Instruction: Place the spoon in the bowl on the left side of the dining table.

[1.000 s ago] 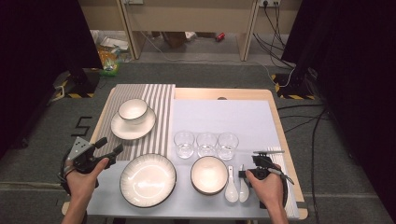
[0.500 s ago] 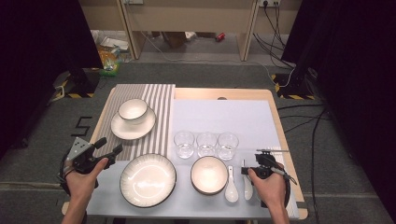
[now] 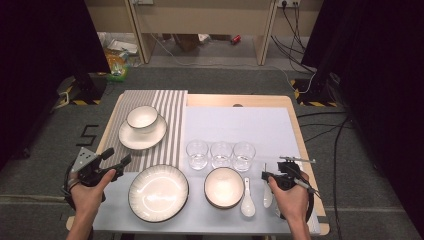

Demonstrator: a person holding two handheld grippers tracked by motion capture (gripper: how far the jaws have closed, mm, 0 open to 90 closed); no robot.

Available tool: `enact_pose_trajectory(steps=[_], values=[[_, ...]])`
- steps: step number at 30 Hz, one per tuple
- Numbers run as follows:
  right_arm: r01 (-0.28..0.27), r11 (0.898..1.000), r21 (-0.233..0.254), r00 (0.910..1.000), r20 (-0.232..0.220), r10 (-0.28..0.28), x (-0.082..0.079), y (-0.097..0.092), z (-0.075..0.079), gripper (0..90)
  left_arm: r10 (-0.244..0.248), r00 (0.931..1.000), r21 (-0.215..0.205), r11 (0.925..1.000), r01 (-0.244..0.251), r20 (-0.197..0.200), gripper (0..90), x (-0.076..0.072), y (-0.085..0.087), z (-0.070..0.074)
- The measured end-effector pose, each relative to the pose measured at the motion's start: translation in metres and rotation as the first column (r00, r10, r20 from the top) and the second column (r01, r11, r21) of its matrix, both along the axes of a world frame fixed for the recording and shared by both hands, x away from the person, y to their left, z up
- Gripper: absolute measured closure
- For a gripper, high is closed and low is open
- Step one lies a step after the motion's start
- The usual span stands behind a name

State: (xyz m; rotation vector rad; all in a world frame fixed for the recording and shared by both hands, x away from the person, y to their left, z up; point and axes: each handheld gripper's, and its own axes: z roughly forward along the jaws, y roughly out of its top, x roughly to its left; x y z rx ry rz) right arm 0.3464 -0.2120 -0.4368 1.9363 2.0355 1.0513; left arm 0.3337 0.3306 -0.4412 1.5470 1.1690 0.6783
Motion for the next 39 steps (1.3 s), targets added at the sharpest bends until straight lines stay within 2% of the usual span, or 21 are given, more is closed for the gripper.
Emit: enact_pose_trajectory(steps=[4,10,17,19,25,32,39], values=[[0.005,1.000,0.000,0.9990,0.043,-0.005,-0.001,0.000,0.005,86.1,0.000,1.0000,0.000,1.0000,0.000,-0.002,24.6,0.000,0.000,0.000],[0.013,1.000,-0.006,0.9929,0.119,-0.012,-0.002,-0.001,0.011,86.2,-0.004,1.0000,-0.002,1.0000,0.004,-0.002,24.6,0.000,-0.001,-0.001],[0.022,1.000,-0.008,0.9836,0.179,-0.020,-0.002,0.000,0.018,86.2,-0.004,1.0000,0.000,1.0000,0.004,-0.002,24.6,0.000,-0.001,0.000],[0.024,1.000,-0.005,0.9833,0.181,-0.023,-0.002,0.000,0.019,86.2,-0.003,1.0000,-0.001,1.0000,0.003,-0.003,24.6,0.000,-0.001,-0.001],[0.031,1.000,-0.001,0.9729,0.229,-0.030,-0.001,0.001,0.026,86.2,-0.003,1.0000,-0.002,1.0000,0.003,-0.002,24.7,0.000,-0.001,-0.001],[0.032,0.999,-0.001,0.9559,0.292,-0.031,-0.001,0.003,0.032,86.2,-0.002,1.0000,-0.004,1.0000,0.002,-0.003,24.6,0.000,0.000,0.000],[0.033,0.999,-0.003,0.9458,0.323,-0.030,0.001,0.006,0.036,86.2,-0.001,1.0000,-0.004,1.0000,0.001,-0.003,24.7,0.000,0.000,-0.001]])
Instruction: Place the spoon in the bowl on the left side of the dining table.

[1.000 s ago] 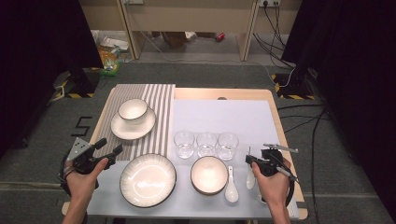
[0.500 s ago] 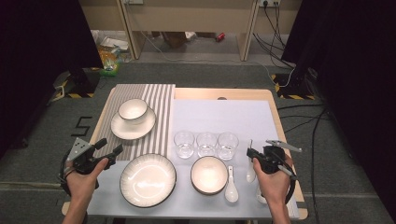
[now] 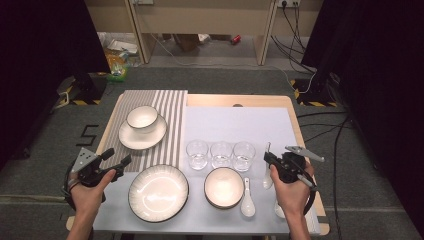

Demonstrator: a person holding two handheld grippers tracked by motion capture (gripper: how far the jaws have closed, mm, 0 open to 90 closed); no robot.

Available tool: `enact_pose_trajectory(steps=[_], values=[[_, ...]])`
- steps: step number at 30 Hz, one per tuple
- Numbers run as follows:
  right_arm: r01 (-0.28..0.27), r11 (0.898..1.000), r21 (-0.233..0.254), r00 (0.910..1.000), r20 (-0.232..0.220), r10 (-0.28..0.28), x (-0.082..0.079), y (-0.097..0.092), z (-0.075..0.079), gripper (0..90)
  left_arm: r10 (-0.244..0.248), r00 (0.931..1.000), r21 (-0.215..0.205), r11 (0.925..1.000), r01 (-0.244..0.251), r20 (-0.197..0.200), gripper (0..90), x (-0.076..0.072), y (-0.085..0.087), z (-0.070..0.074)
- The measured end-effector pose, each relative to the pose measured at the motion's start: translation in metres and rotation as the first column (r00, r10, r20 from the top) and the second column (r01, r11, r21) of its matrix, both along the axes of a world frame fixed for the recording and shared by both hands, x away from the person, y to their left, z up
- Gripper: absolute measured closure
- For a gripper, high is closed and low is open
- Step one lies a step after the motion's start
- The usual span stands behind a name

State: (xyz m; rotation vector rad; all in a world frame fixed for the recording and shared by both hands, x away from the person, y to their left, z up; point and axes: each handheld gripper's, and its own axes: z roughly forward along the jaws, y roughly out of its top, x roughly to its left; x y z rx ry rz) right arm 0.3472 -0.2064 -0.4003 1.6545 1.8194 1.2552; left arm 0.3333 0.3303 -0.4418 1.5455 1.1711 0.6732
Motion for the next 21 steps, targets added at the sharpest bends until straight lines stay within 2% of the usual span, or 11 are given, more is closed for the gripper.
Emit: enact_pose_trajectory(steps=[9,14,21], values=[[0.007,1.000,0.001,0.9984,0.057,-0.007,0.000,0.002,0.005,86.2,0.002,1.0000,-0.002,1.0000,-0.002,0.002,24.7,0.000,0.000,0.000],[0.012,1.000,0.007,0.9950,0.099,-0.013,0.002,0.003,0.010,86.2,0.002,1.0000,-0.002,1.0000,-0.002,0.002,24.7,0.000,0.000,0.000],[0.017,1.000,0.007,0.9908,0.134,-0.018,0.003,0.004,0.015,86.2,0.003,1.0000,-0.003,1.0000,-0.003,0.002,24.7,0.000,0.000,0.000]])
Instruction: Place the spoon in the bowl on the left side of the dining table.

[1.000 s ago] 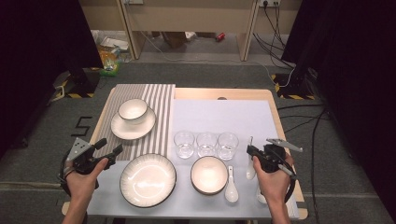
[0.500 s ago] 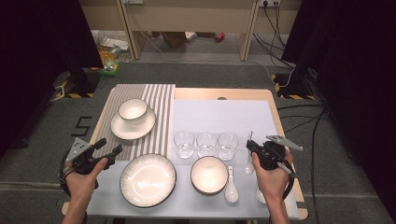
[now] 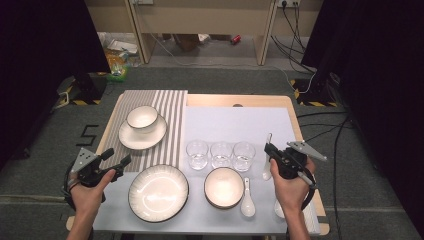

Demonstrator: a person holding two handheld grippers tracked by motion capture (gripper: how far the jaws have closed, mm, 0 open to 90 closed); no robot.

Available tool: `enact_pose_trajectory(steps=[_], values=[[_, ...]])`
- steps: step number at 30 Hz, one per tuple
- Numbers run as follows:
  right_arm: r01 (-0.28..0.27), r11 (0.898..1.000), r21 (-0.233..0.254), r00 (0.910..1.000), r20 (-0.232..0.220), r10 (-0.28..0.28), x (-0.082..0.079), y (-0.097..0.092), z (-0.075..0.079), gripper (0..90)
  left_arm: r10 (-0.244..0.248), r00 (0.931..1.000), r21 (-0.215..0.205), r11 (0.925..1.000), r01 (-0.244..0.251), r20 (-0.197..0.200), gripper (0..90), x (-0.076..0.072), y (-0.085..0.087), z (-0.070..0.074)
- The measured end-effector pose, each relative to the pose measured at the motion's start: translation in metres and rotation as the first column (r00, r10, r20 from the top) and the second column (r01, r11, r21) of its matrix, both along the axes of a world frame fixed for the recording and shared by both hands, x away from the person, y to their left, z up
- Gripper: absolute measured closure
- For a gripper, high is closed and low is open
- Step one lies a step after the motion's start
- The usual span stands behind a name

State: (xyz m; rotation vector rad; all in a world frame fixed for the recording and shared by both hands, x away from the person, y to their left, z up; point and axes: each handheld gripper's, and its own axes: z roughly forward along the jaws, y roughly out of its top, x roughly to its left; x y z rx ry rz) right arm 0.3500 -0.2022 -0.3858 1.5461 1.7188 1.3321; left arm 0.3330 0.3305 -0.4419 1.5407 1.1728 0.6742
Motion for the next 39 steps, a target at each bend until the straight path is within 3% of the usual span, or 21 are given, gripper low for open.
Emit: enact_pose_trajectory(steps=[39], values=[[-0.024,1.000,0.007,0.9954,0.092,0.024,0.020,0.019,0.018,86.2,-0.005,1.0000,0.004,1.0000,0.005,0.000,24.8,-0.001,-0.002,0.001]])
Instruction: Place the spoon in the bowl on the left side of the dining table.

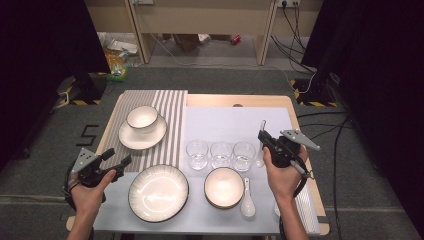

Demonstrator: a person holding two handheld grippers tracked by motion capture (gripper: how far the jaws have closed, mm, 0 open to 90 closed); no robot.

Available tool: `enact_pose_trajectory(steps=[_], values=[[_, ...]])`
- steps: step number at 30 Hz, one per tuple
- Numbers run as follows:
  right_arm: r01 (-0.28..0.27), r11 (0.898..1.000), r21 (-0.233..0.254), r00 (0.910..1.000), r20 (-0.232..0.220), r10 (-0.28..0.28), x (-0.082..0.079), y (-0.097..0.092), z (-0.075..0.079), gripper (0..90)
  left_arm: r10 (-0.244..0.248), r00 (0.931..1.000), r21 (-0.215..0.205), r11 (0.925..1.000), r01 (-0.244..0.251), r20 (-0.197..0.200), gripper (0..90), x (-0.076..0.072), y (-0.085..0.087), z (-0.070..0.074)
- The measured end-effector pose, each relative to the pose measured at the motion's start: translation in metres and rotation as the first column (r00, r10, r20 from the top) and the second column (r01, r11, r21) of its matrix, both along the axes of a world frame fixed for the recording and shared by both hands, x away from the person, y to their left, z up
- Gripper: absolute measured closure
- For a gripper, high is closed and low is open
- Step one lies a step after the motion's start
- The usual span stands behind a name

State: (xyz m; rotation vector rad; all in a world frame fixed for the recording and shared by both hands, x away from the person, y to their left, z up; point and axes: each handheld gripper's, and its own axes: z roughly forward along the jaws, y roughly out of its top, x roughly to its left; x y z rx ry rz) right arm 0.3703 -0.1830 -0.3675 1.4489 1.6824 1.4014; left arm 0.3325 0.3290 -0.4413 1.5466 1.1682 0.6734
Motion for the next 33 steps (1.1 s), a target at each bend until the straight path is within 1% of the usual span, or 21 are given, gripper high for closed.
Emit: enact_pose_trajectory(steps=[4,6,7,10,12,13,15,16,17,24,27,28,29,33], values=[[-0.005,1.000,-0.007,0.9999,0.009,0.005,0.002,0.002,0.003,86.2,0.000,1.0000,-0.001,1.0000,0.000,-0.001,24.8,0.000,0.000,0.000],[-0.007,1.000,0.003,0.9999,0.009,0.007,0.003,0.004,0.005,86.2,0.000,1.0000,-0.001,1.0000,0.000,-0.001,24.8,0.000,-0.001,-0.001],[-0.009,1.000,-0.003,0.9999,0.013,0.009,0.004,0.004,0.006,86.2,-0.001,1.0000,-0.001,1.0000,0.001,0.001,24.8,0.000,-0.001,-0.001],[-0.012,1.000,0.000,0.9997,0.020,0.012,0.006,0.006,0.008,86.2,-0.002,1.0000,0.001,1.0000,0.002,0.000,24.8,0.000,-0.001,0.000],[-0.011,1.000,0.004,0.9998,0.015,0.011,0.007,0.007,0.010,86.2,-0.002,1.0000,0.001,1.0000,0.002,0.000,24.7,0.000,-0.001,0.000],[-0.013,1.000,0.003,0.9996,0.024,0.013,0.008,0.007,0.010,86.2,-0.002,1.0000,0.000,1.0000,0.002,0.000,24.8,0.000,-0.001,0.000],[-0.015,1.000,-0.002,0.9996,0.024,0.015,0.008,0.008,0.011,86.2,-0.002,1.0000,-0.001,1.0000,0.002,0.000,24.8,0.000,-0.001,0.000],[-0.018,1.000,-0.002,0.9994,0.030,0.018,0.009,0.008,0.011,86.2,-0.001,1.0000,-0.001,1.0000,0.001,0.000,24.8,0.000,-0.001,0.000],[-0.017,1.000,0.005,0.9995,0.026,0.017,0.009,0.009,0.012,86.2,-0.001,1.0000,-0.001,1.0000,0.001,0.000,24.7,0.000,-0.001,0.000],[-0.023,1.000,-0.002,0.9994,0.027,0.023,0.013,0.012,0.013,86.2,-0.001,1.0000,-0.001,1.0000,0.001,-0.001,24.7,0.000,-0.001,0.000],[-0.025,1.000,0.005,0.9992,0.030,0.025,0.015,0.014,0.014,86.2,-0.002,1.0000,0.002,1.0000,0.002,0.001,24.8,0.000,-0.001,0.000],[-0.025,1.000,-0.002,0.9991,0.033,0.025,0.015,0.014,0.014,86.2,-0.005,1.0000,0.000,1.0000,0.005,0.003,24.8,0.000,-0.001,0.000],[-0.027,1.000,0.005,0.9992,0.031,0.027,0.015,0.015,0.015,86.2,-0.005,1.0000,0.000,1.0000,0.005,0.003,24.8,0.000,-0.001,0.000],[-0.030,1.000,0.003,0.9988,0.040,0.030,0.018,0.017,0.017,86.2,-0.006,1.0000,0.000,1.0000,0.006,0.003,24.8,0.000,-0.001,0.000]])
